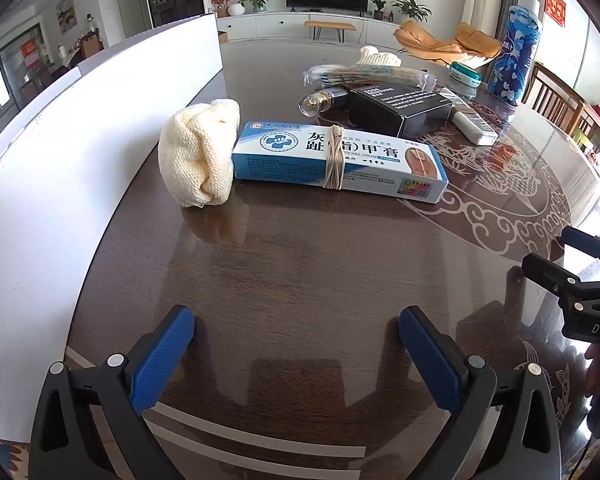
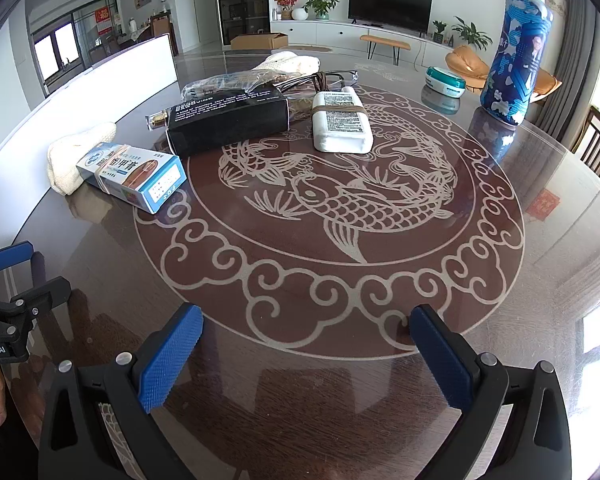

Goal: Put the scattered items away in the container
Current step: 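Return both tools to the table above the remaining items, then grasp the cream knitted cloth with the left gripper and lift it, then grasp the blue-and-white toenail cream box with the right gripper while the left holds the cloth, then carry the cloth and cream box over the white box with both tools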

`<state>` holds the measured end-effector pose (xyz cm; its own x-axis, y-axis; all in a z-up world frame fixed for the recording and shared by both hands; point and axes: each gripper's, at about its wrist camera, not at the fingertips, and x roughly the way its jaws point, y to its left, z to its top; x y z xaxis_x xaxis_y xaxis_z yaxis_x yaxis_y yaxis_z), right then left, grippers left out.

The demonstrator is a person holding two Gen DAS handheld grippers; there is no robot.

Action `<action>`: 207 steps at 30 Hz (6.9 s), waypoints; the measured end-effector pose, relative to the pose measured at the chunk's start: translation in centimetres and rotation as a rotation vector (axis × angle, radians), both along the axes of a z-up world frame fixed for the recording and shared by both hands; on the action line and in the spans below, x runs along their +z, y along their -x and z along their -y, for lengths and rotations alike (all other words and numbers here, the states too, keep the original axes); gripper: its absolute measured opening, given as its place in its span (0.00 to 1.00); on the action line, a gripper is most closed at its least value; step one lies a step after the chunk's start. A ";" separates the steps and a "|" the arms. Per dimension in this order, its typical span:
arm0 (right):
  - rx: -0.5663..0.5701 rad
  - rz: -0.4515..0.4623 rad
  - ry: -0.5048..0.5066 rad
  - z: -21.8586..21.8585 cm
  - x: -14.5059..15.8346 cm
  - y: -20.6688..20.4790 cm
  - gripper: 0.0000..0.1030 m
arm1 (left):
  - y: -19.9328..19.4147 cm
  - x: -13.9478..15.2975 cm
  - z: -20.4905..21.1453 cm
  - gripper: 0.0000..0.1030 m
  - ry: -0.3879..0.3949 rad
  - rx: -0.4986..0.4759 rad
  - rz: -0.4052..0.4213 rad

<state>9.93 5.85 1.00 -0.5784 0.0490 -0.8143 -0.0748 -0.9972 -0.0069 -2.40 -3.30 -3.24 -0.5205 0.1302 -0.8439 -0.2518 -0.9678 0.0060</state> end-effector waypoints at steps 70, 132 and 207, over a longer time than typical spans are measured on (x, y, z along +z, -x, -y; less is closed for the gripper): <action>0.429 -0.041 0.047 10.9 0.7 8.9 0.42 | -1.2 0.7 0.8 0.39 -0.053 -0.061 -0.110; -0.088 -0.010 0.005 -1.7 0.0 -1.0 0.96 | 0.0 0.0 -8.0 1.00 -0.026 -0.118 -0.064; 0.274 0.259 0.075 0.1 11.0 5.3 0.44 | 1.1 12.0 -0.9 0.34 -0.048 -0.168 -0.055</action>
